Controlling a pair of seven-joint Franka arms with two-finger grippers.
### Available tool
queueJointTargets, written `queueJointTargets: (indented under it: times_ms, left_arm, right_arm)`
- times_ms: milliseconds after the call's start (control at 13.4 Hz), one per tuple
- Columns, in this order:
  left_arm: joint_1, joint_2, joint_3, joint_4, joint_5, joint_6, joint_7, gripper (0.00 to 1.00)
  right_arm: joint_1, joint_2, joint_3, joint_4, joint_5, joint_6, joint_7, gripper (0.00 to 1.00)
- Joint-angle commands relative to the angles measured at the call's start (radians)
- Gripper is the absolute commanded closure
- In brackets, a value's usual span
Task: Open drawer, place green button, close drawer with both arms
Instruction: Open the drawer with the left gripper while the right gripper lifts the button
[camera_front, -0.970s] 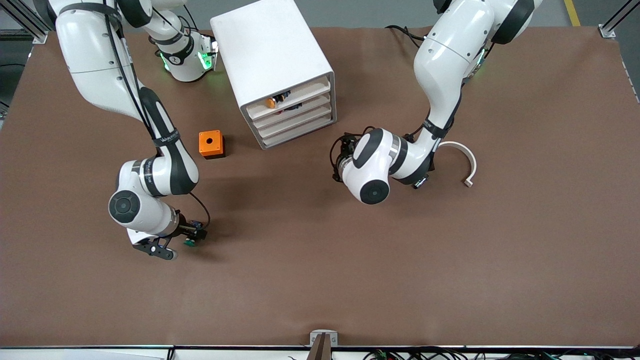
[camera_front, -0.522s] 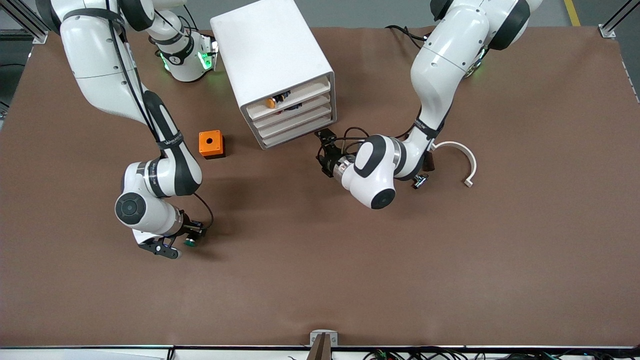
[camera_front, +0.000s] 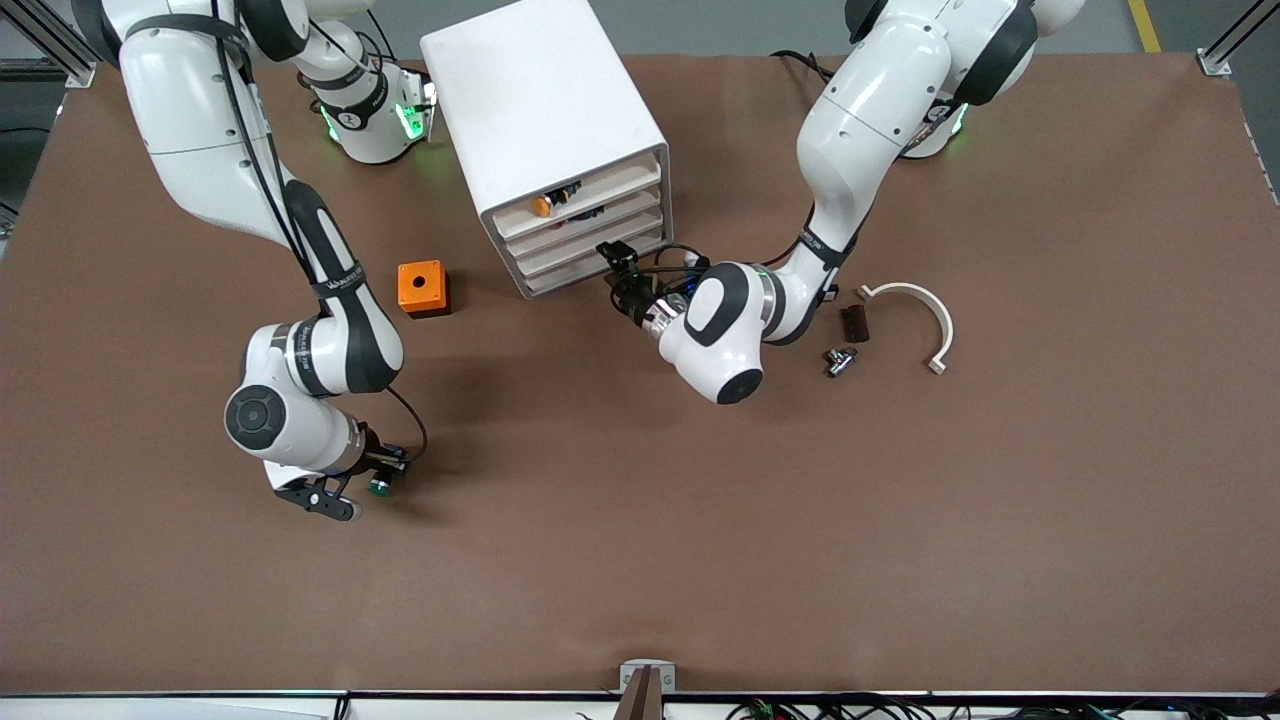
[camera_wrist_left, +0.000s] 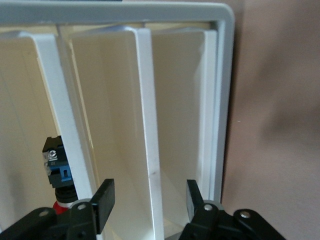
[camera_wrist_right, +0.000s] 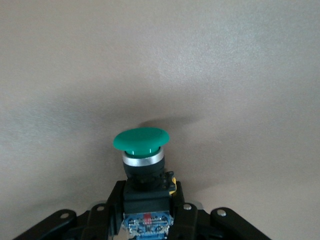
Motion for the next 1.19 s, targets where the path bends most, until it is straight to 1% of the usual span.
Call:
queueJointTargets:
  times_ms: [0,149,299,373,448,597,672,896,970,1119]
  left_arm:
    - [-0.018,0.024,0.007,0.018,-0.030,-0.019,-0.028,0.38]
    - [-0.037,0.035,0.007,0.018,-0.033,-0.019,-0.028,0.46]
    - [-0.041,0.046,0.007,0.018,-0.042,-0.019,-0.028,0.46]
    - [-0.044,0.050,0.007,0.018,-0.066,-0.019,-0.029,0.46]
    - [-0.057,0.050,0.007,0.018,-0.082,-0.019,-0.029,0.51]
    - [-0.061,0.052,0.008,0.018,-0.082,-0.017,-0.029,0.67]
    - [-0.061,0.056,0.008,0.018,-0.080,-0.017,-0.029,0.72]
    - [-0.066,0.058,0.008,0.018,-0.077,-0.017,-0.026,0.83]
    - [-0.066,0.058,0.008,0.018,-0.073,-0.017,-0.025,0.91]
    - [-0.054,0.057,0.019,0.024,-0.067,-0.019,-0.018,0.97]
  right_arm:
    - [0.003,-0.054,0.007,0.006,0.014,-0.048,0.031,0.99]
    - [0.023,-0.088,0.007,0.040,0.012,-0.131,0.092,0.99]
    - [0.038,-0.119,0.007,0.078,0.012,-0.237,0.139,0.99]
    - [0.040,-0.134,0.007,0.093,0.012,-0.280,0.154,0.99]
    - [0.041,-0.143,0.009,0.104,0.014,-0.315,0.168,0.99]
    - [0.040,-0.180,0.033,0.113,0.014,-0.387,0.223,0.99]
    - [0.040,-0.198,0.043,0.112,0.015,-0.400,0.250,0.99]
    - [0.040,-0.244,0.107,0.106,0.023,-0.434,0.414,0.99]
    - [0.041,-0.258,0.133,0.103,0.023,-0.443,0.470,0.99]
    - [0.041,-0.272,0.168,0.103,0.023,-0.463,0.546,0.99]
